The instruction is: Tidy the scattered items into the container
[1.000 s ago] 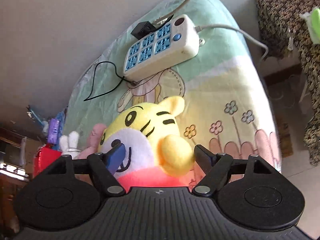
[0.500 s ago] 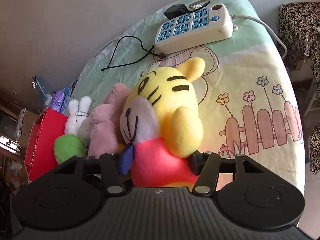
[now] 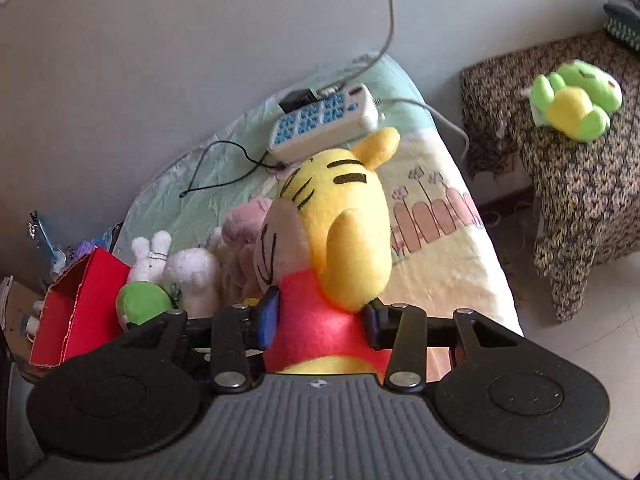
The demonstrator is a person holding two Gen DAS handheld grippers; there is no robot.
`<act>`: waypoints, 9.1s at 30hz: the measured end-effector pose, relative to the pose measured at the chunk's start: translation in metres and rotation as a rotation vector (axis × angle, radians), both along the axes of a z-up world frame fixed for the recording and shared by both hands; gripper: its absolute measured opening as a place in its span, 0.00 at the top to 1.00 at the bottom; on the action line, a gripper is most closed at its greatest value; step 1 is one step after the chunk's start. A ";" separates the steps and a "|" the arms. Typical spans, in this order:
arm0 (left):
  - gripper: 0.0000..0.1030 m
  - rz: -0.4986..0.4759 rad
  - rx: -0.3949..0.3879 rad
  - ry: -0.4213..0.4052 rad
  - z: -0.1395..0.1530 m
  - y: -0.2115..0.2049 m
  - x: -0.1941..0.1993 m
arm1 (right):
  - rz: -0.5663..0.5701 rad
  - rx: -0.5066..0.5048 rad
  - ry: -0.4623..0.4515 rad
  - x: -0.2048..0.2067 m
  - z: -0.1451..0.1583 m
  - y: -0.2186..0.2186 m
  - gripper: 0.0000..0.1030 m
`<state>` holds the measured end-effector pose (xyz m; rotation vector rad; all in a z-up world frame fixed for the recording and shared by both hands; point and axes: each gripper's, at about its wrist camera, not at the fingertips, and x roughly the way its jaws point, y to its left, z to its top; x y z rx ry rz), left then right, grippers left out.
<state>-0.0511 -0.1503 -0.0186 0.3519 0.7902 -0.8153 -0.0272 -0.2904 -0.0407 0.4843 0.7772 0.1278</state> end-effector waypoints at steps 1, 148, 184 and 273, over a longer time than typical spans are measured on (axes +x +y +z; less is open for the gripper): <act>0.45 0.015 -0.017 -0.019 0.007 0.008 -0.001 | 0.010 -0.016 -0.049 -0.004 0.009 0.008 0.57; 0.42 0.402 -0.046 0.194 0.004 0.420 0.153 | 0.148 -0.001 0.027 0.077 0.029 0.347 0.83; 1.00 0.199 -0.149 0.273 -0.004 0.361 0.140 | 0.151 -0.273 -0.074 0.075 0.063 0.402 0.82; 0.31 0.523 0.018 0.131 0.016 0.360 0.169 | 0.121 -0.167 -0.055 0.060 0.053 0.352 0.67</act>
